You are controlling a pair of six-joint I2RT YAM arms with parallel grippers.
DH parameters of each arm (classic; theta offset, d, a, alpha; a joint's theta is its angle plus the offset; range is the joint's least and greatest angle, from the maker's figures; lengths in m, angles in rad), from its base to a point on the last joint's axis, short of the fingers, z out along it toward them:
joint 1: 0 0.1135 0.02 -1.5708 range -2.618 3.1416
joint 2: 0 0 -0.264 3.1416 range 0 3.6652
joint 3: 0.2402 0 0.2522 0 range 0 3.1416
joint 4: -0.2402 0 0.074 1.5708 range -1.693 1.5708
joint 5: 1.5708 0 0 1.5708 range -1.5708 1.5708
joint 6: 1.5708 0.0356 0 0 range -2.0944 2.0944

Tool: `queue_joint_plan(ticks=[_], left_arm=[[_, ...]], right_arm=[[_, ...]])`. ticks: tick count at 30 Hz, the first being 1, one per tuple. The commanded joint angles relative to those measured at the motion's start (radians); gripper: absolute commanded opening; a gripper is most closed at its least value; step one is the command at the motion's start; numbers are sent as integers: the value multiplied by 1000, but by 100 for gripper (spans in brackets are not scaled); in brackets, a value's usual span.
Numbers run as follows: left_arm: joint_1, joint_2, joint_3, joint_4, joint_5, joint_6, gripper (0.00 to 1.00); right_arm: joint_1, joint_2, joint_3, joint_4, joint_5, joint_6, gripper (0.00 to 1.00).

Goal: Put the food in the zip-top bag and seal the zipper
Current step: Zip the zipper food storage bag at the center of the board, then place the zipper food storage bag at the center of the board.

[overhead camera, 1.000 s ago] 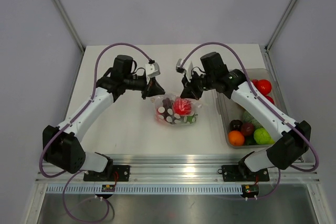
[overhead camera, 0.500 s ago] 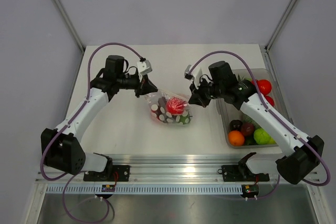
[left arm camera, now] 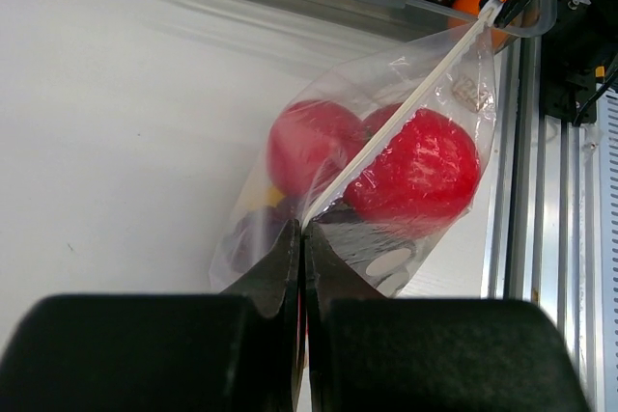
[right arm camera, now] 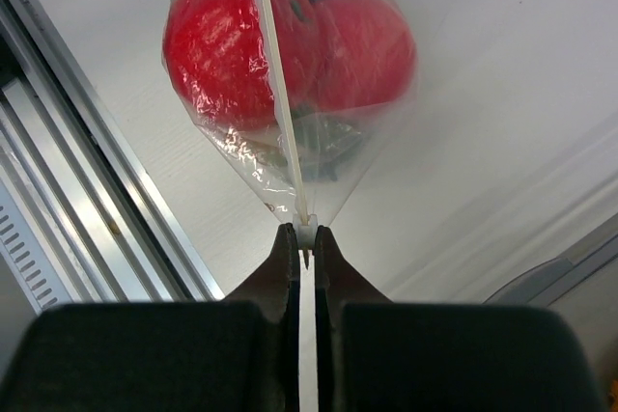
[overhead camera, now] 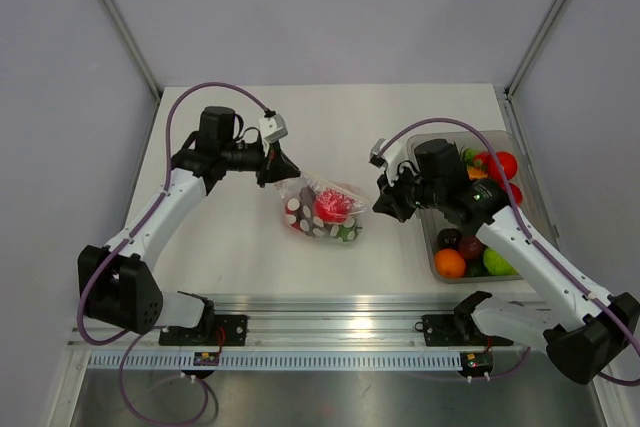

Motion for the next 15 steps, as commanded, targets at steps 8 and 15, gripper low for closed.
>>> queue_joint_plan(ticks=[8, 15], left_arm=[[21, -38, 3, 171, -24, -84, 0], [27, 60, 81, 378, -9, -190, 0]], right_arm=[[-7, -5, 35, 36, 111, 43, 0], [-28, 151, 148, 319, 285, -70, 0]])
